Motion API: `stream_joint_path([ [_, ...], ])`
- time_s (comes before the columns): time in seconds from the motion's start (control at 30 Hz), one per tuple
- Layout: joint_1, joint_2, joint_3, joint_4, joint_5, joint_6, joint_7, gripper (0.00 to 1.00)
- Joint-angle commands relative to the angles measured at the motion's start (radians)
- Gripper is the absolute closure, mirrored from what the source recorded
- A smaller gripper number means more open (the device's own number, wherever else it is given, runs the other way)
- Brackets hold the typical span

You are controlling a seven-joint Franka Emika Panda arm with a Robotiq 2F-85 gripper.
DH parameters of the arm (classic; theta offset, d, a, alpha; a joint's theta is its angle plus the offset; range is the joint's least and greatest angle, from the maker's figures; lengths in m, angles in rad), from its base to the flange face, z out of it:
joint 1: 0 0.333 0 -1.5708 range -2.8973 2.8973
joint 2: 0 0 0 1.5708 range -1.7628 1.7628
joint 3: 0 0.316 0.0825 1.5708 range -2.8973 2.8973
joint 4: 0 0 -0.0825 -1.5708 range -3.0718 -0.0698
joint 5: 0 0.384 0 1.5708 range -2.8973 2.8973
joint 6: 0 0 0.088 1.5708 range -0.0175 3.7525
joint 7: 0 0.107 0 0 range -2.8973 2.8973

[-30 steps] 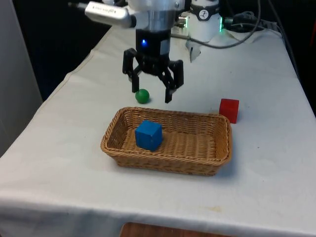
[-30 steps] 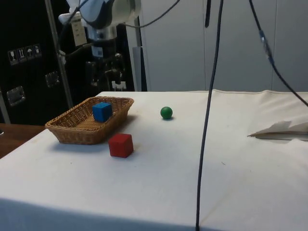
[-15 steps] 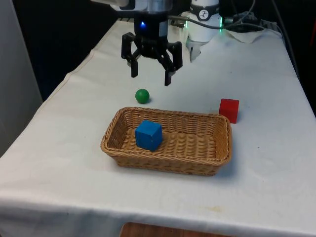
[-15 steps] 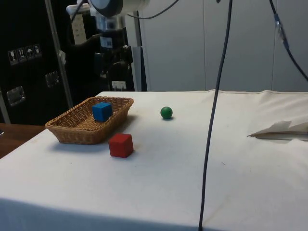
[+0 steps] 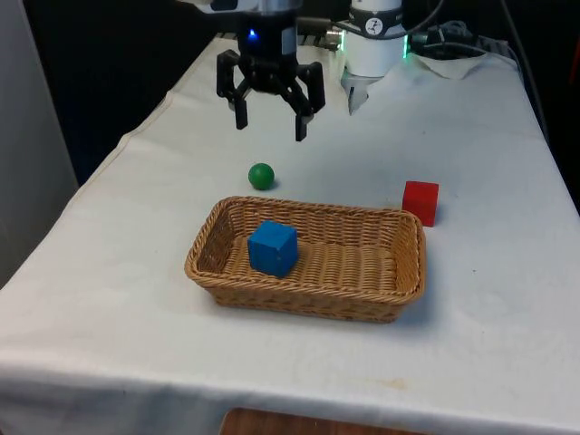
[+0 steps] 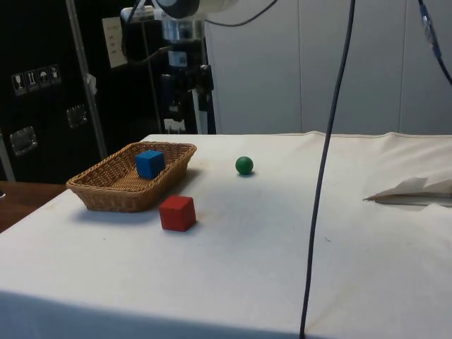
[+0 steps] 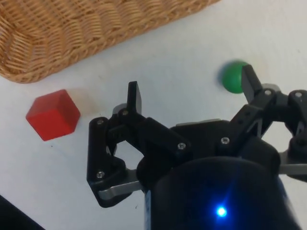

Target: Place all non-red objects into the basket.

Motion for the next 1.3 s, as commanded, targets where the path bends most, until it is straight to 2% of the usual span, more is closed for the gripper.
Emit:
stream_joint_path([
  [0.0, -0.004, -0.016, 0.002, -0.018, 0.007, 0.008, -0.018, 0.00],
  [0.07, -0.001, -0.010, -0.004, -0.014, 0.001, 0.000, -0.015, 0.00],
  [0.1, -0.006, -0.029, -0.004, -0.038, 0.010, 0.008, -0.039, 0.00],
  [0.4, -0.007, -0.063, -0.022, -0.095, 0.019, 0.009, -0.102, 0.00],
  [0.43, -0.005, -0.049, -0.023, -0.079, 0.015, 0.000, -0.089, 0.00],
  [0.47, -0.007, -0.071, -0.026, -0.108, 0.018, 0.010, -0.114, 0.00],
  [0.7, -0.005, -0.101, -0.045, -0.159, 0.013, 0.015, -0.165, 0.00],
  [0.73, -0.005, -0.092, -0.044, -0.145, 0.015, 0.002, -0.158, 0.00],
  [0.83, -0.005, -0.111, -0.051, -0.177, 0.015, 0.017, -0.185, 0.00],
  [0.97, -0.011, -0.120, -0.055, -0.209, 0.028, 0.027, -0.227, 0.00],
  [1.0, -0.011, -0.120, -0.056, -0.215, 0.032, 0.029, -0.236, 0.00],
  [1.03, -0.006, -0.112, -0.061, -0.205, 0.021, 0.018, -0.222, 0.00],
  [1.07, -0.012, -0.121, -0.058, -0.220, 0.036, 0.031, -0.245, 0.00],
  [1.13, -0.013, -0.121, -0.063, -0.228, 0.045, 0.032, -0.266, 0.00],
  [1.27, -0.009, -0.115, -0.075, -0.236, 0.062, 0.034, -0.295, 0.00],
])
